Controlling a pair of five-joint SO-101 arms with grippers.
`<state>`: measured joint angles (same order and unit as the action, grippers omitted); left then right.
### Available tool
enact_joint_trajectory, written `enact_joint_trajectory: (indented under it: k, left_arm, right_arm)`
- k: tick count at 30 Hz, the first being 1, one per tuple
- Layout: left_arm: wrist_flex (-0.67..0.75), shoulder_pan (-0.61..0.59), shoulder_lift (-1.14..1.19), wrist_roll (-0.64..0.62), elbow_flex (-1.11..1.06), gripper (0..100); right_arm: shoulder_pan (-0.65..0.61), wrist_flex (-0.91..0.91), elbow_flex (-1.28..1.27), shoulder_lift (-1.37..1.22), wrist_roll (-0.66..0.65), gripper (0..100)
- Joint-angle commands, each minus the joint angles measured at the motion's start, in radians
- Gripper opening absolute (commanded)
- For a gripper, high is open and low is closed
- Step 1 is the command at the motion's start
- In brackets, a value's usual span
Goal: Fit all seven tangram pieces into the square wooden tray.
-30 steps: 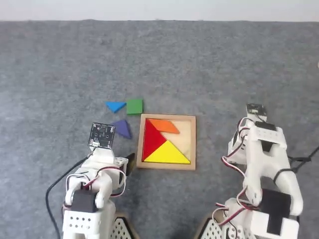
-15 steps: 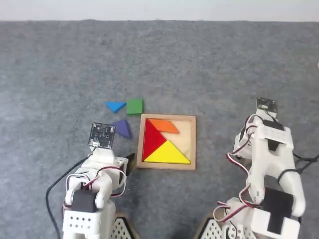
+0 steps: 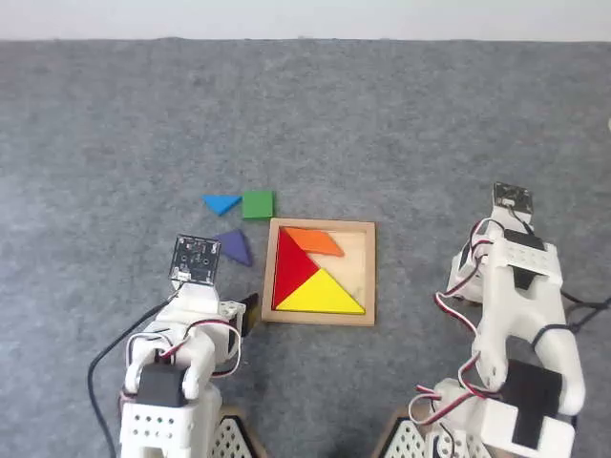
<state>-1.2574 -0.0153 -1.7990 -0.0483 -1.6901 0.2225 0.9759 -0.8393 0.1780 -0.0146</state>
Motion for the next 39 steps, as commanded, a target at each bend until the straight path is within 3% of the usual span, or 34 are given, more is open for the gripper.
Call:
enact_joint_trajectory:
  k: [1,8,12,16,28,39]
  left_arm:
    - [-0.005,-0.006,-0.020,0.003,0.007,24]
    - [-0.005,-0.006,-0.020,0.003,0.007,24]
    - [-0.005,-0.006,-0.020,0.003,0.007,24]
    - [-0.005,-0.006,-0.020,0.003,0.007,24]
    - [-0.005,-0.006,-0.020,0.003,0.007,24]
    - [-0.005,-0.006,-0.020,0.003,0.007,24]
  right_arm:
    - [0.001,-0.013,0.044,0.004,0.002,6.1]
    - [-0.008,-0.018,0.058,0.012,0.000,7.2]
    - [0.045,-0.010,0.110,0.007,-0.012,17.7]
    - [0.015,-0.016,0.118,-0.001,-0.120,26.9]
    - [-0.110,-0.019,0.086,-0.068,-0.152,26.2]
    - [-0.062,0.061,0.249,-0.243,-0.157,26.2]
